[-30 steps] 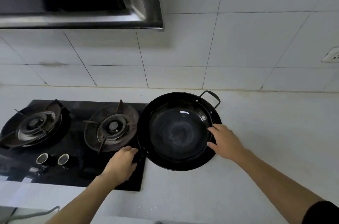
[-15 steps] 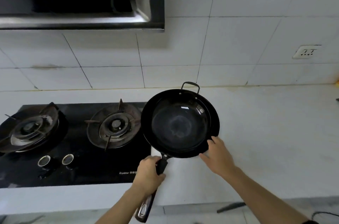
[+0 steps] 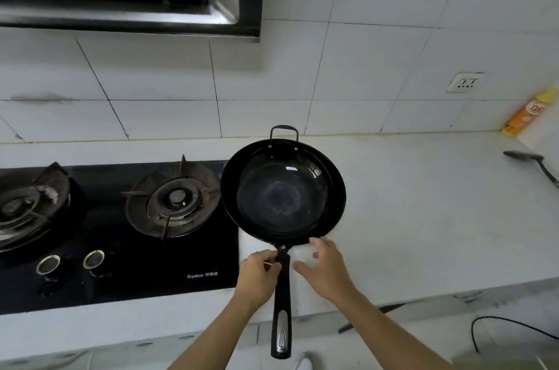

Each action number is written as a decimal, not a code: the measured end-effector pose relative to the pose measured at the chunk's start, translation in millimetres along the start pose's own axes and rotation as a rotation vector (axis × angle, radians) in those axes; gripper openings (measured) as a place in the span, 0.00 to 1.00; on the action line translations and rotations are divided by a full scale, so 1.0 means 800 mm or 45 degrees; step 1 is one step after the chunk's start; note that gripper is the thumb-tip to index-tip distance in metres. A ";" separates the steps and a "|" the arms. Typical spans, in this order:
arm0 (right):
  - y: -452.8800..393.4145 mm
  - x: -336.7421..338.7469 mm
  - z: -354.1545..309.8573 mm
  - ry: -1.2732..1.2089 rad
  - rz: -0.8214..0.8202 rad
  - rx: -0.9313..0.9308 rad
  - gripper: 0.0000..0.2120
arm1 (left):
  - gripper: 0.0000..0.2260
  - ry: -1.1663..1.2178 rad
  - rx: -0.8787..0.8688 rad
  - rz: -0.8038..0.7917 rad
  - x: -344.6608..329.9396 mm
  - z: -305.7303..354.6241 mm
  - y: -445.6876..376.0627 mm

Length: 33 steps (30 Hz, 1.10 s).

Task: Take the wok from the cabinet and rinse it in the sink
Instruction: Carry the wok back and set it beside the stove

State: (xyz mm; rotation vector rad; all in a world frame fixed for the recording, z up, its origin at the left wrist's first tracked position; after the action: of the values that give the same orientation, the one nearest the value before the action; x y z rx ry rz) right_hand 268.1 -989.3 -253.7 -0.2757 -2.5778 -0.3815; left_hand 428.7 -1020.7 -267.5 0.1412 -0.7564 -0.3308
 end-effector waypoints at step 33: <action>0.038 0.019 -0.009 -0.406 -0.270 -0.405 0.41 | 0.38 0.102 0.244 0.173 0.003 -0.023 -0.022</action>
State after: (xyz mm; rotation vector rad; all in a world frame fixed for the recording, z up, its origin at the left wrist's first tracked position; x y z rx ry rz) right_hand 266.7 -960.9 -233.3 -0.1856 -2.8614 -0.8935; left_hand 438.6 -1038.3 -283.3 0.2809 -0.7136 -0.1222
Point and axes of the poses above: each hand's wrist, its own y-axis away from the middle knuckle, its own x-axis out of the back of the hand, z = x × y, the point moved 1 cm from there along -y, towards the middle knuckle, and after that the axes turned 14 degrees about -y, right-handed, at the moved point
